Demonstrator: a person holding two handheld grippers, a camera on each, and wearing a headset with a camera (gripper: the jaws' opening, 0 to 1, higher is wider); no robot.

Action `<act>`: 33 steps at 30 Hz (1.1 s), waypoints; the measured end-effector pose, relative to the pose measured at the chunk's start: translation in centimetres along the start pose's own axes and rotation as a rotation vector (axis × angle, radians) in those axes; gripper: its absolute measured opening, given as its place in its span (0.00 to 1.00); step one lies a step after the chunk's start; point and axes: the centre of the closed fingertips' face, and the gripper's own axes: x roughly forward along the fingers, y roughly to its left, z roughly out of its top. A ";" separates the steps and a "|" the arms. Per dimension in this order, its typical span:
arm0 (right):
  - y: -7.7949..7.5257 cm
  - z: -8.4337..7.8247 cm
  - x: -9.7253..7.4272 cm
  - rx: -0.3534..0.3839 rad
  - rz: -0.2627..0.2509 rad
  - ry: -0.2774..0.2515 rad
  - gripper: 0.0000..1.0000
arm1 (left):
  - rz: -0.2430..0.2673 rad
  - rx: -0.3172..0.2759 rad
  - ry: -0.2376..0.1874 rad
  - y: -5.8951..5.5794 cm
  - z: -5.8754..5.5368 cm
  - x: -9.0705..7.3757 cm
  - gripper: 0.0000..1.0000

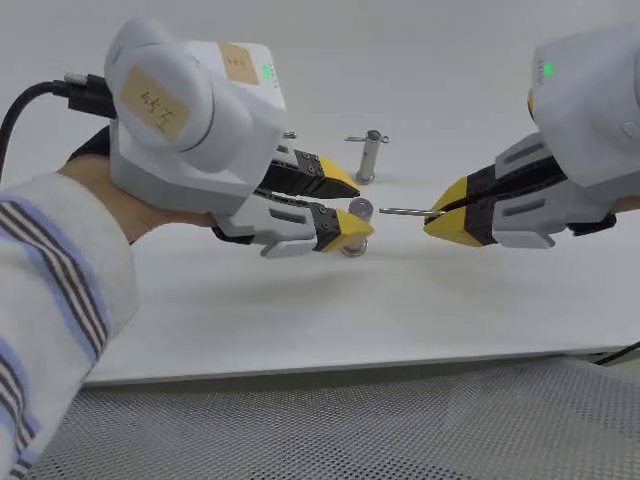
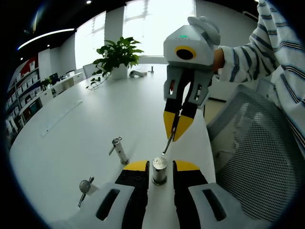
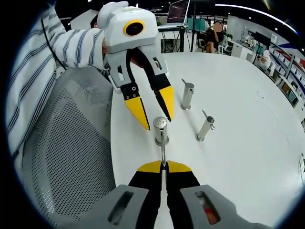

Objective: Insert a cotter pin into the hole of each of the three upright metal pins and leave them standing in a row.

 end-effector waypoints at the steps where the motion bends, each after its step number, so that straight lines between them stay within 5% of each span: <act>1: 0.0 0.0 0.0 0.000 0.001 0.000 0.00 | 0.001 -0.001 0.001 0.0 0.0 0.0 0.15; 33: -0.4 1.3 2.2 -0.008 0.012 0.009 0.00 | 0.008 -0.013 0.010 -0.3 -0.4 0.1 0.10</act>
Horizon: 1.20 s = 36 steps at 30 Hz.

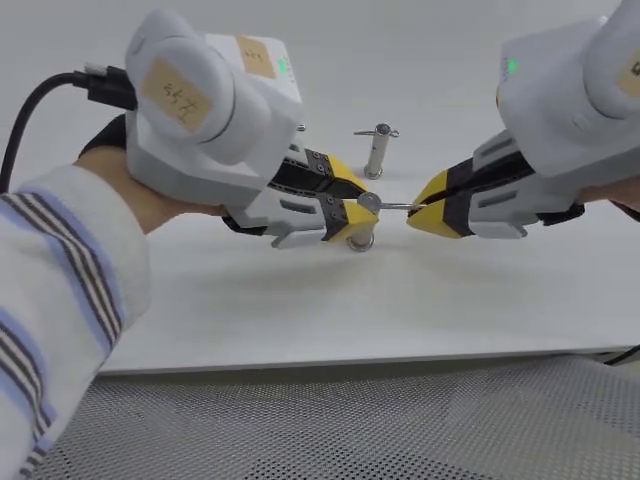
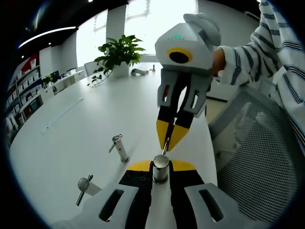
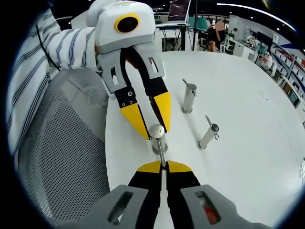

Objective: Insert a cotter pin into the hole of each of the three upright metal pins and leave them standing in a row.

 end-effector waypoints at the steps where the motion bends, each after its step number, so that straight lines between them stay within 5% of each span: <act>1: 0.1 0.1 0.1 -0.002 0.000 0.000 0.00 | 0.000 -0.001 0.000 0.0 0.0 0.0 0.09; 21: 1.1 1.4 1.0 -0.064 0.048 -0.029 0.00 | -0.005 -0.010 -0.002 -0.3 0.1 0.3 0.10; 36: 0.4 1.4 0.2 -0.060 0.011 -0.087 0.06 | 0.003 -0.012 -0.001 0.0 0.0 0.4 0.10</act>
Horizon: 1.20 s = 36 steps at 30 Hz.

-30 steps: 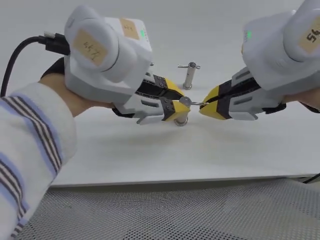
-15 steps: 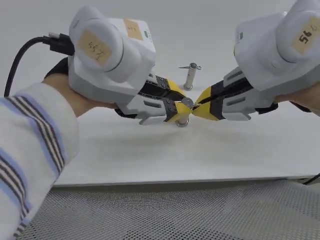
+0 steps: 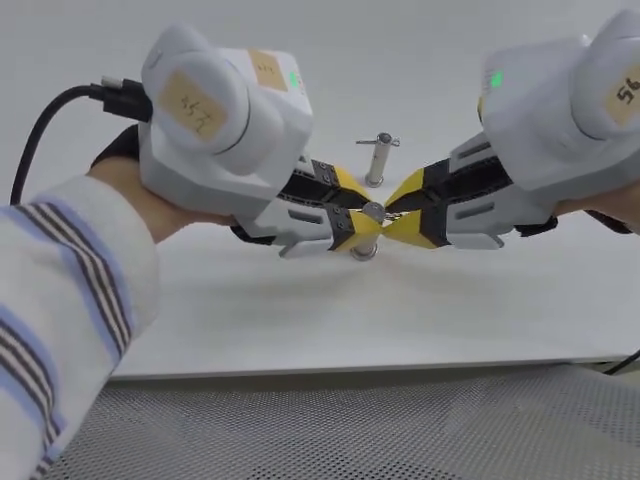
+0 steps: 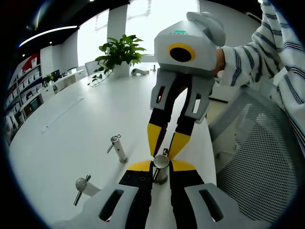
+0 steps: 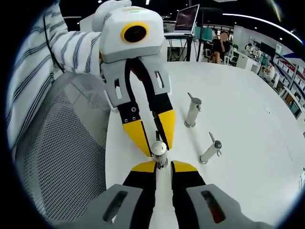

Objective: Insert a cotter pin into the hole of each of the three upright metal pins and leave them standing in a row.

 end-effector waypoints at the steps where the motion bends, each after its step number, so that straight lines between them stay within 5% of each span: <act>1: 0.0 -0.1 -0.1 -0.002 -0.002 0.003 0.06 | 0.001 -0.001 0.000 0.0 0.0 0.0 0.10; 27: -0.2 0.0 -0.3 0.014 -0.004 -0.035 0.00 | 0.020 -0.047 -0.005 0.3 -0.1 0.2 0.10; 36: 0.1 -0.6 -0.1 0.039 -0.022 -0.077 0.07 | 0.052 0.002 -0.027 0.6 0.1 -0.5 0.16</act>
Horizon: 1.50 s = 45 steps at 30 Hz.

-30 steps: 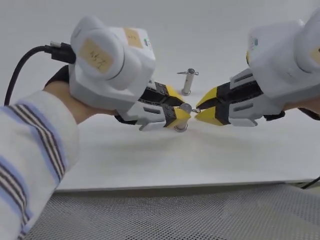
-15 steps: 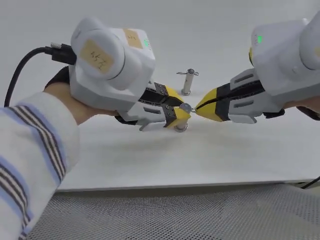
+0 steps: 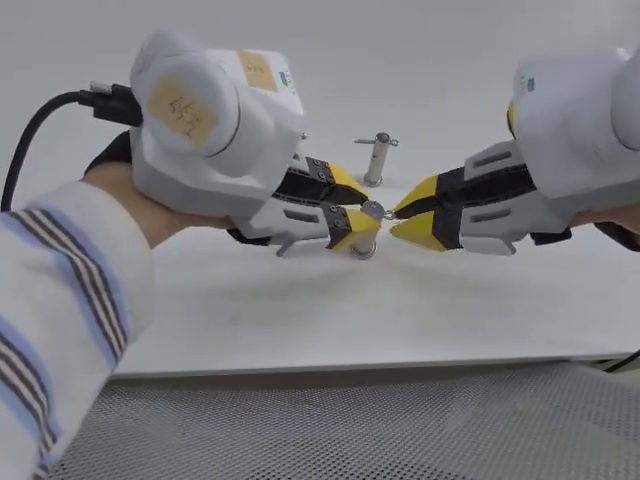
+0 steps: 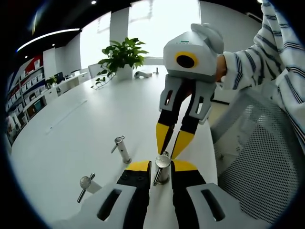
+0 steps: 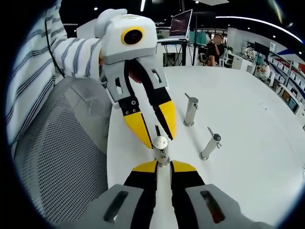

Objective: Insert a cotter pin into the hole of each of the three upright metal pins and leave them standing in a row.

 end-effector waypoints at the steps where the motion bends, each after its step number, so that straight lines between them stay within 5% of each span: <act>1: 0.1 0.0 0.1 0.013 0.001 -0.016 0.09 | 0.007 -0.001 0.001 0.1 -0.2 -0.2 0.20; 13: 0.9 1.2 2.3 0.094 0.043 -0.201 0.33 | 0.003 -0.095 -0.038 -1.4 -1.8 -2.5 0.60; 20: 0.9 1.0 3.1 0.133 0.068 -0.251 0.31 | 0.042 -0.190 -0.073 -1.9 -2.0 -3.6 0.70; 25: 0.8 0.9 3.6 0.160 0.078 -0.276 0.28 | 0.093 -0.280 -0.096 -2.0 -2.3 -4.4 0.90; 32: 0.9 1.5 4.0 0.162 0.095 -0.312 0.22 | 0.120 -0.330 -0.105 -2.3 -2.4 -5.0 0.98; 45: 1.0 1.9 4.3 0.097 0.114 -0.334 0.12 | 0.137 -0.318 -0.079 -2.7 -2.9 -5.4 0.97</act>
